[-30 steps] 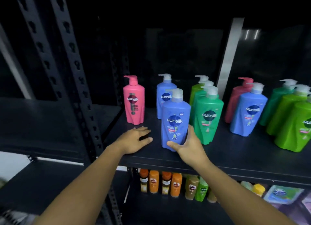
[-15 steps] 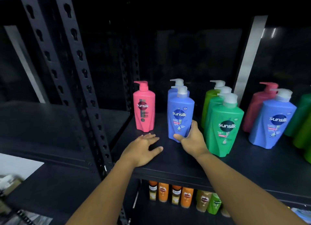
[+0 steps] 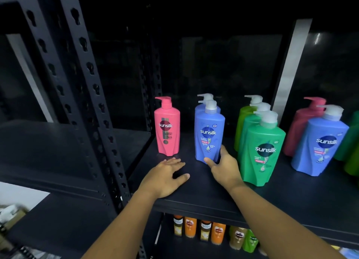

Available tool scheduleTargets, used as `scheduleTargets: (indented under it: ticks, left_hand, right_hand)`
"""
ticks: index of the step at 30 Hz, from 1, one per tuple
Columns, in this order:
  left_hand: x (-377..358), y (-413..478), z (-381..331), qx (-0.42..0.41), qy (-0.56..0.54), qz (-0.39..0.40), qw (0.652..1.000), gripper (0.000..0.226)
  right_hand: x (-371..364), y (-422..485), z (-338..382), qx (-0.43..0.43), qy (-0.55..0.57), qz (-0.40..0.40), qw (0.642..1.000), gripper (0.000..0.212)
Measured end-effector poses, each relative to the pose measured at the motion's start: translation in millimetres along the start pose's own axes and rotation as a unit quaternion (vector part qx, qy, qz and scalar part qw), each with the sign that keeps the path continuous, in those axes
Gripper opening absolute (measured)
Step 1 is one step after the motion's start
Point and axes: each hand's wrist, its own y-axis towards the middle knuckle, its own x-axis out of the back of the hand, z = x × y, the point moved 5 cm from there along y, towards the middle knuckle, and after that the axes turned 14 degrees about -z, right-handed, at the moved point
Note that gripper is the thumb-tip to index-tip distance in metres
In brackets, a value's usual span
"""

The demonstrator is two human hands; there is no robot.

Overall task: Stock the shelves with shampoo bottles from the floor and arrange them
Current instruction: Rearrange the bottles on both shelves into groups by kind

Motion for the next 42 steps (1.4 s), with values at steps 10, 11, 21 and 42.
scheduleTargets:
  ticks: [10, 11, 21, 42]
  left_hand:
    - [1, 1, -1, -0.003, -0.004, -0.005, 1.0, 0.065]
    - [1, 1, -1, -0.003, -0.004, -0.004, 1.0, 0.065]
    - [-2, 6, 3, -0.012, -0.009, -0.016, 1.0, 0.063]
    - [0, 7, 1, -0.024, -0.002, -0.022, 0.999, 0.062]
  right_hand:
    - [-2, 1, -2, 0.009, -0.045, -0.012, 0.999, 0.044]
    - [-2, 1, -2, 0.012, -0.046, -0.009, 0.999, 0.043]
    - [2, 10, 20, -0.066, 0.168, 0.033, 0.983, 0.12]
    - [-6, 50, 41, -0.05, 0.242, -0.018, 0.969, 0.13]
